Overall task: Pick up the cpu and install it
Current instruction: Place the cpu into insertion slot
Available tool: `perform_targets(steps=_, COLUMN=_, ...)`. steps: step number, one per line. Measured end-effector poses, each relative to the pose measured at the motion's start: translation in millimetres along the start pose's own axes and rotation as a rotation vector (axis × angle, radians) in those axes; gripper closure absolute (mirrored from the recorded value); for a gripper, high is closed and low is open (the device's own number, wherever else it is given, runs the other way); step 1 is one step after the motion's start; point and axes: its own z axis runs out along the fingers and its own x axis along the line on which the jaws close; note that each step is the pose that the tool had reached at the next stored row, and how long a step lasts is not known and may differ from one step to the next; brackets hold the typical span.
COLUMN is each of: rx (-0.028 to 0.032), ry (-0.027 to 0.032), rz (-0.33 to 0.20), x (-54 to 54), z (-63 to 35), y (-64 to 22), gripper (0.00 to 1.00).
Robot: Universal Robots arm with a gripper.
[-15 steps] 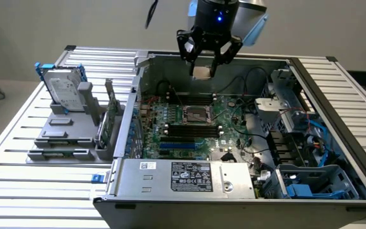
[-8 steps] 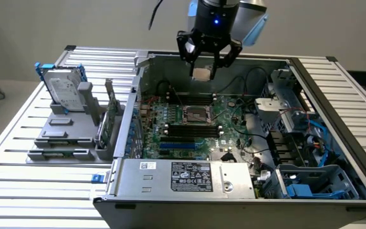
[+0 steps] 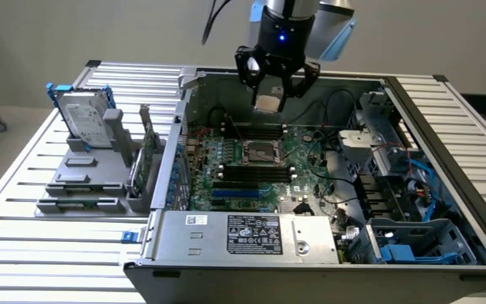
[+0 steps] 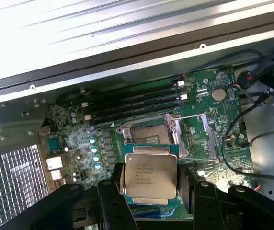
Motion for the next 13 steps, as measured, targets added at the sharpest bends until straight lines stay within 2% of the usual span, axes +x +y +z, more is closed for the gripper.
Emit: perform_targets(steps=13, rx=-0.0169, ry=-0.0136, rz=0.236, x=-1.7, z=23.4, y=-1.4, gripper=0.45)
